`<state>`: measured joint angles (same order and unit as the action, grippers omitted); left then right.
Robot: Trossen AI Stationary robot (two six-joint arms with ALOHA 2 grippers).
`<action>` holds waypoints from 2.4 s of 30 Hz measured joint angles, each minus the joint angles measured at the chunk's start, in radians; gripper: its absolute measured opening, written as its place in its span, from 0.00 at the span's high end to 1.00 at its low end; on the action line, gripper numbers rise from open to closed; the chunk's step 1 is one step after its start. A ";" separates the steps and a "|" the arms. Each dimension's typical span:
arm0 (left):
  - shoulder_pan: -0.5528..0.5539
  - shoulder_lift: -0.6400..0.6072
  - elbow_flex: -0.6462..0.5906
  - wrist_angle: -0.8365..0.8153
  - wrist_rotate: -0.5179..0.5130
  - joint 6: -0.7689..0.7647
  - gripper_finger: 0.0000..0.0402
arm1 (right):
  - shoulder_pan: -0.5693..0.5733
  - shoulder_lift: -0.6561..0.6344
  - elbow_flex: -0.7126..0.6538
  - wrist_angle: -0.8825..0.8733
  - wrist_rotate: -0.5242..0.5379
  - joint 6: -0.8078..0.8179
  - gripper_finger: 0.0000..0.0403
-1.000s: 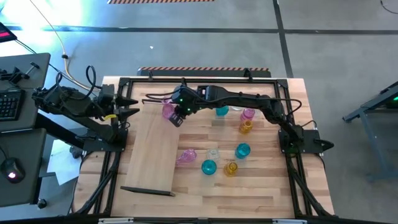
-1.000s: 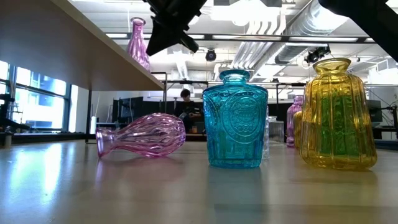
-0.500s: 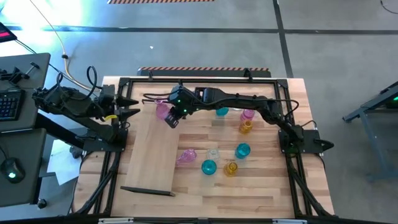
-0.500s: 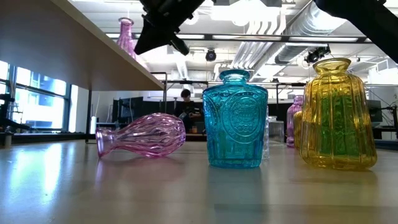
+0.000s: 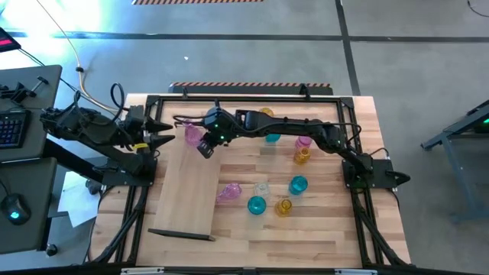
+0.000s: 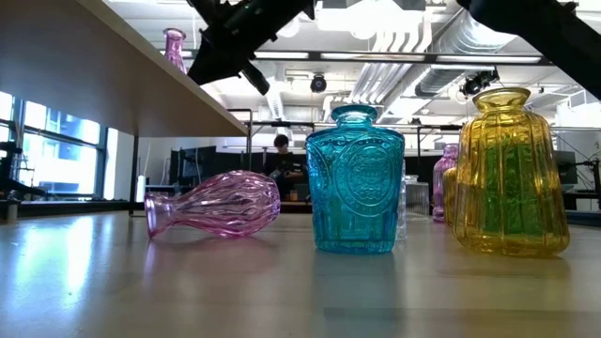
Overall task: Sort vases onto shelf
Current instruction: Put the center violet flower vase on the shelf
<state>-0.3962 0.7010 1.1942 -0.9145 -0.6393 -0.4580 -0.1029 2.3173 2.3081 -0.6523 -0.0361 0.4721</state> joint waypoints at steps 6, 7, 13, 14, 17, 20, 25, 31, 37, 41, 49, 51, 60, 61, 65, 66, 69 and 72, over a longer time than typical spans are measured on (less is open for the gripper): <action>0.000 0.001 0.000 0.000 0.000 0.000 0.58 | -0.002 0.001 0.000 0.037 -0.001 0.000 1.00; 0.000 0.001 0.000 0.000 0.000 0.000 0.58 | -0.002 0.002 0.000 0.040 -0.001 0.000 1.00; 0.000 0.001 0.000 0.001 0.000 -0.001 0.58 | -0.002 0.001 0.000 0.050 -0.001 -0.006 1.00; 0.000 0.001 0.000 0.002 -0.001 -0.001 0.58 | -0.002 0.001 0.000 0.053 -0.001 -0.006 1.00; 0.000 0.001 0.000 0.017 -0.001 0.002 0.58 | -0.002 0.001 0.000 0.069 -0.002 -0.007 1.00; 0.000 0.001 0.000 0.054 -0.001 0.025 0.58 | -0.002 0.001 0.000 0.093 -0.016 -0.009 1.00; 0.000 0.001 0.000 0.076 -0.001 0.042 0.58 | -0.002 0.001 0.000 0.102 -0.021 -0.009 1.00; 0.000 0.001 0.000 0.088 -0.001 0.043 0.58 | -0.002 0.010 0.001 0.165 -0.045 -0.006 1.00; 0.000 0.014 0.001 0.098 0.002 0.043 0.58 | -0.001 0.028 0.000 0.169 -0.058 0.001 1.00; 0.000 0.024 0.001 0.099 0.010 0.043 0.58 | -0.001 0.028 0.000 0.169 -0.062 0.000 1.00; 0.000 0.036 0.001 0.097 0.021 0.043 0.58 | 0.014 0.028 0.000 0.079 -0.024 0.006 1.00; 0.000 0.036 0.001 0.097 0.022 0.044 0.58 | 0.017 0.028 0.000 0.053 -0.007 -0.002 1.00; 0.000 0.035 0.001 0.097 0.022 0.059 0.58 | 0.013 0.028 0.000 0.046 0.063 -0.027 1.00; 0.000 0.035 0.001 0.097 0.022 0.059 0.58 | 0.011 0.028 0.000 0.047 0.062 -0.027 1.00; 0.000 0.035 0.001 0.097 0.022 0.059 0.58 | 0.011 0.028 0.000 0.047 0.064 -0.029 1.00; 0.000 0.035 0.001 0.097 0.022 0.059 0.58 | 0.011 0.028 0.000 0.047 0.067 -0.031 1.00; 0.000 0.035 0.001 0.096 0.022 0.059 0.58 | 0.010 0.028 0.000 0.040 0.070 -0.032 1.00; 0.000 0.035 0.001 0.096 0.022 0.059 0.58 | 0.010 0.028 0.000 0.001 0.099 -0.032 1.00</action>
<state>-0.3964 0.7359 1.1950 -0.8181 -0.6172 -0.3992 -0.0925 2.3451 2.3085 -0.6513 0.0631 0.4400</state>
